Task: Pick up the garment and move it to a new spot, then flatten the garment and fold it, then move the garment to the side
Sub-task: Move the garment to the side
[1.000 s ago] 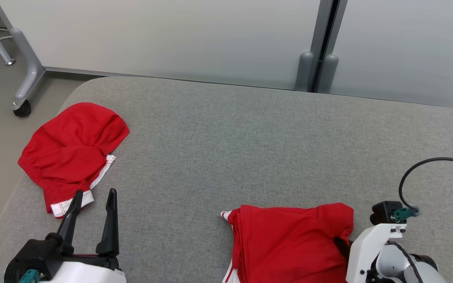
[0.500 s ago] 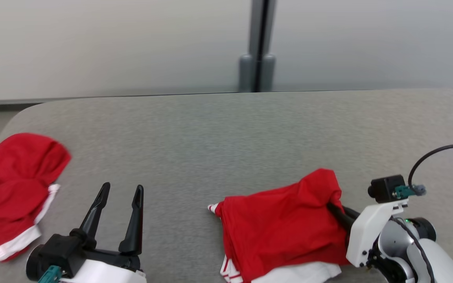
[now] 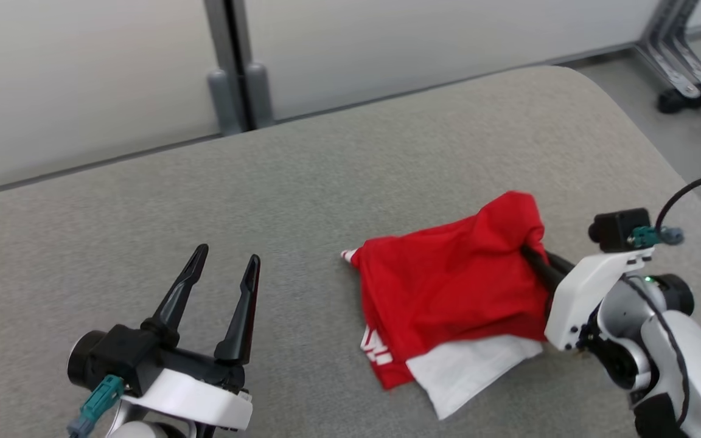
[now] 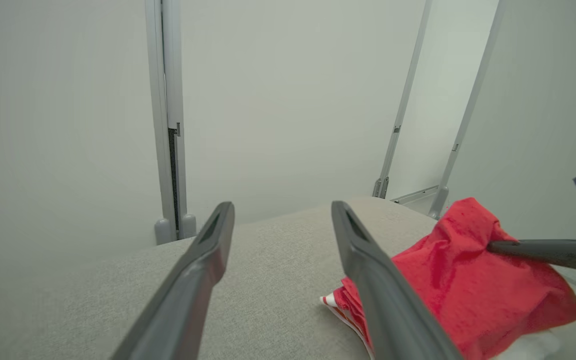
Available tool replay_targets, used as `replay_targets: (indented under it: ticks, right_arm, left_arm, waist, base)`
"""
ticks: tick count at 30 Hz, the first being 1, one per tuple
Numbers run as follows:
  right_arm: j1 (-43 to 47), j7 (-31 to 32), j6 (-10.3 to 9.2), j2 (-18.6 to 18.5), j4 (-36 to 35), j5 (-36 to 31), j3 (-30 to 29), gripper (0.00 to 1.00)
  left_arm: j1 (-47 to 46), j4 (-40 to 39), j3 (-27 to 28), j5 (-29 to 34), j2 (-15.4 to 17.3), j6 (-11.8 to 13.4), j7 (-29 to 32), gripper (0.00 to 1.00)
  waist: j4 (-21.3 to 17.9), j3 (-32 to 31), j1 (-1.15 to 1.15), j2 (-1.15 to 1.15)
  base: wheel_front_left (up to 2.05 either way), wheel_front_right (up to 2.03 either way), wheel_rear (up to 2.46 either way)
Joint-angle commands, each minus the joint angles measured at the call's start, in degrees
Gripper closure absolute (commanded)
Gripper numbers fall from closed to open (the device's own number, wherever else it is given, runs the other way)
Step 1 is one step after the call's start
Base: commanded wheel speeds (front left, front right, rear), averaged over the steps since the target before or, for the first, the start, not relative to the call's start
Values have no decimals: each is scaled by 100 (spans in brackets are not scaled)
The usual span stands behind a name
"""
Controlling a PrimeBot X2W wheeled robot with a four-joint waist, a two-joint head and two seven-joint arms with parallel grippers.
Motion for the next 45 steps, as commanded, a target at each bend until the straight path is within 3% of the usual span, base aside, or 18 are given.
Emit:
replay_targets:
  ticks: [1, 4, 11, 18, 24, 25, 26, 27, 29, 37, 45]
  right_arm:
    - [-148, -71, 3, -56, 15, 67, -31, 100]
    - [-502, -168, 3, -286, 60, 56, -73, 100]
    - [-1254, -320, 3, -648, 403, 171, -225, 100]
    - [-2238, -398, 3, -1055, 1469, 189, -605, 100]
    - [-2823, -583, 3, -1190, 2434, -143, -806, 100]
    - [-2900, -632, 3, -1179, 2579, -201, -823, 90]
    - [-2968, -673, 3, -1142, 2718, -255, -853, 62]
    - [-3009, -669, 3, -1095, 2894, -298, -881, 51]
    - [-3104, -727, 3, -1052, 3146, -394, -917, 0]
    - [-3218, -1143, 2, -957, 3748, -881, -923, 0]
    - [-2765, -1758, 3, -785, 3135, -919, -573, 0]
  left_arm:
    - [-122, -10, -6, 42, 44, -41, 22, 0]
    - [-265, -74, -81, 92, 72, -62, 138, 0]
    - [-574, -225, -147, 194, 164, -95, 344, 0]
    - [-889, -421, -138, 301, 349, -117, 626, 0]
    - [-1060, -545, -139, 335, 417, -119, 755, 0]
    - [-1087, -548, -142, 336, 423, -126, 768, 0]
    - [-1094, -546, -140, 332, 428, -129, 767, 0]
    - [-1099, -535, -139, 324, 427, -127, 764, 0]
    - [-1118, -508, -136, 297, 417, -125, 743, 0]
    - [-942, -333, -83, 169, 308, -38, 494, 0]
    - [-607, -113, 176, -47, 254, 133, 155, 0]
  waist:
    - [-288, 258, 0, 0]
    - [-435, 510, 0, 0]
    - [-375, 1025, 0, 0]
    - [-177, 1624, 0, 0]
    - [-22, 1907, 0, 0]
    - [-1, 1929, 0, 0]
    - [15, 1937, 0, 0]
    - [28, 1935, 0, 0]
    - [56, 1912, 0, 0]
    - [191, 1467, 0, 0]
    - [458, 647, 0, 0]
  base:
    - [0, 0, 0]
    - [0, 0, 0]
    - [0, 0, 0]
    - [0, 0, 0]
    - [0, 0, 0]
    - [0, 0, 0]
    - [0, 0, 0]
    - [0, 0, 0]
    - [0, 0, 0]
    - [0, 0, 0]
    - [0, 0, 0]
